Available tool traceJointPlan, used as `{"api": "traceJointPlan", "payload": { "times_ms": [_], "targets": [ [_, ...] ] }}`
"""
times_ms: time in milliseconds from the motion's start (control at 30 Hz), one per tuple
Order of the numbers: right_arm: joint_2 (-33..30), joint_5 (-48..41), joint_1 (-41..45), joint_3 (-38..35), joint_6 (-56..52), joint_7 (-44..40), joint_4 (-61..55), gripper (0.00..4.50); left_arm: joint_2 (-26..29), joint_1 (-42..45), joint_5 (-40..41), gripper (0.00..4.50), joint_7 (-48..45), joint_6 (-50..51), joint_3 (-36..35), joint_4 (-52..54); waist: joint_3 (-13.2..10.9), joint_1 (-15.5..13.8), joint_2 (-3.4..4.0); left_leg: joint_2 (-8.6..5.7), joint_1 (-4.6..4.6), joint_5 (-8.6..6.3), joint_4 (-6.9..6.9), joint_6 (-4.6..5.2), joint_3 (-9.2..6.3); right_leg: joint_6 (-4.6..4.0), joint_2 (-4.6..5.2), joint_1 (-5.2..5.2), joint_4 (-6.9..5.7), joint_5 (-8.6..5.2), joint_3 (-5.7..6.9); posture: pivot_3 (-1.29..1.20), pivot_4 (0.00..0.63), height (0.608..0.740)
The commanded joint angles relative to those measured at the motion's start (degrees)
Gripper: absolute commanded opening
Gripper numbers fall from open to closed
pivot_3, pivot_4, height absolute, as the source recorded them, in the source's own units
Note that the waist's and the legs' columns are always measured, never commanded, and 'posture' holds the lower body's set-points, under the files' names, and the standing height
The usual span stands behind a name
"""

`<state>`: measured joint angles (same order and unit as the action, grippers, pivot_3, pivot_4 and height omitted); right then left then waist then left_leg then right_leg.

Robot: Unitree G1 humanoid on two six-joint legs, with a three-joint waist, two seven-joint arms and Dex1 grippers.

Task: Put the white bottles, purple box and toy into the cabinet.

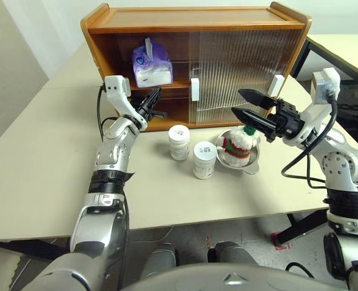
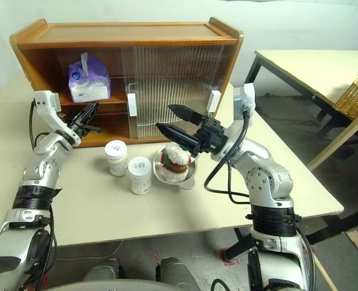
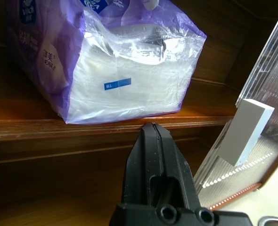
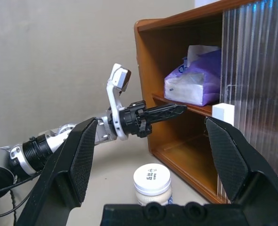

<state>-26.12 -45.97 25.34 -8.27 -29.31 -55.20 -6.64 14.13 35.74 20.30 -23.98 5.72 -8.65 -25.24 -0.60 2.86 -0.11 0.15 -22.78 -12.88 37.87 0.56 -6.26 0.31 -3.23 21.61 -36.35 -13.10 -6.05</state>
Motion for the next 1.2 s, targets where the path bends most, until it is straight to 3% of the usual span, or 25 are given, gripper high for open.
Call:
{"api": "traceJointPlan", "payload": {
  "times_ms": [33,433,800,1200],
  "targets": [
    [-0.41,0.43,-0.41,-0.28,0.33,0.07,-0.85,4.5,-0.96,2.73,-1.46,0.02,2.23,-3.56,-1.27,-3.4,0.0,0.02,0.0,-0.03,0.01,0.05,0.02,0.06,0.0,0.06,0.01,-0.03,0.0,0.06,-0.02,-0.14,0.0,0.74],
    [-0.54,0.45,-0.65,-0.2,0.13,0.24,-1.08,4.5,-2.01,2.64,-0.34,0.02,1.99,-5.0,-1.58,0.57,0.0,0.85,-0.01,-0.11,-0.02,0.11,0.05,0.05,0.12,0.18,0.03,0.02,0.06,0.21,-0.27,-0.14,0.0,0.74],
    [-0.66,0.68,-0.05,-0.12,0.06,-0.23,-0.51,4.5,-1.31,4.89,-4.5,0.02,10.2,-6.78,-2.9,-4.85,0.0,0.89,-0.01,-0.58,-0.05,-0.04,0.01,0.21,0.34,0.42,-0.07,0.04,0.13,0.02,-0.56,-0.13,0.0,0.74],
    [-0.92,0.35,-0.65,-0.37,-0.35,0.21,-1.21,4.5,-3.01,2.59,0.7,0.02,1.71,-6.38,-2.49,1.3,0.0,1.1,-0.01,-0.83,-0.01,0.08,0.08,0.4,0.35,0.72,0.19,0.02,0.13,0.21,-1.05,-0.14,0.0,0.74]
  ]
}}
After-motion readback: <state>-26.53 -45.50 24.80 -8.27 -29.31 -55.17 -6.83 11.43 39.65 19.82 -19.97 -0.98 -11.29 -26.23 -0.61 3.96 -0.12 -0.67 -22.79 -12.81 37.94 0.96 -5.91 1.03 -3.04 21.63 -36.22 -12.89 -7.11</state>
